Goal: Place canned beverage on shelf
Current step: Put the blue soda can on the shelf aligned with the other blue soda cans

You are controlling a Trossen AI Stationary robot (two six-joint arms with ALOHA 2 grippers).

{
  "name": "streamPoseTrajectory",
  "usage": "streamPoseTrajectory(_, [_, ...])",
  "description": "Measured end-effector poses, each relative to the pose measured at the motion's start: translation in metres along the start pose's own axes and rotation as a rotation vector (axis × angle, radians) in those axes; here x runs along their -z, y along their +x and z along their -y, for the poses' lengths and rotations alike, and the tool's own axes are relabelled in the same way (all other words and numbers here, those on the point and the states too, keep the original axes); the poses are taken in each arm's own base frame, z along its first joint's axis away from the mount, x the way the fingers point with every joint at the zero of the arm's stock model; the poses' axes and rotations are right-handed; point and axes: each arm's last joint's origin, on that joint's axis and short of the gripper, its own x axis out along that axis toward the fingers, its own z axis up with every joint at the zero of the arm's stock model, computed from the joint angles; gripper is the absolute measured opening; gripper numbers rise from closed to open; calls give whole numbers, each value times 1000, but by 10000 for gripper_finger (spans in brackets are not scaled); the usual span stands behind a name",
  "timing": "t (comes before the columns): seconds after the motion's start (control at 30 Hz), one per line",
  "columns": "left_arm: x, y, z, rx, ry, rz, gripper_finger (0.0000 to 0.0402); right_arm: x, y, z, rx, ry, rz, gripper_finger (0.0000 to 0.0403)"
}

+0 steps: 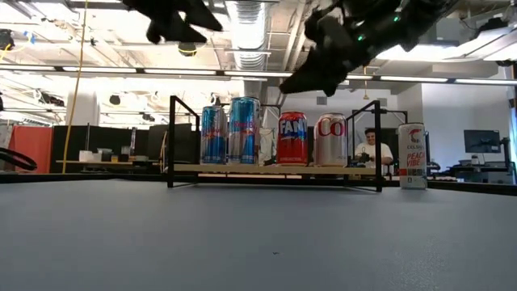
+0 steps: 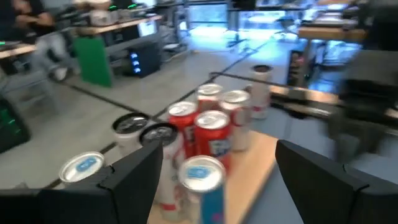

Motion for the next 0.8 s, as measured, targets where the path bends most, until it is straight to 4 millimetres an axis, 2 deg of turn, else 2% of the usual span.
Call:
streamPoseTrajectory(0.07, [-1, -16, 3, 52, -4, 16, 302, 0, 6, 6, 17, 24, 22, 0])
streamPoseTrajectory(0.2, [12, -48, 2, 155, 7, 45, 302, 2, 19, 15, 44, 62, 67, 0])
streamPoseTrajectory(0.4, [50, -81, -6, 384, -34, 160, 302, 6, 28, 26, 216, 86, 101, 0])
streamPoseTrajectory(0.6, [95, -97, -19, 556, -106, 204, 302, 9, 35, 31, 284, 94, 124, 0])
streamPoseTrajectory(0.8, [136, -103, -26, 627, -172, 165, 302, 7, 34, 36, 310, 101, 146, 0])
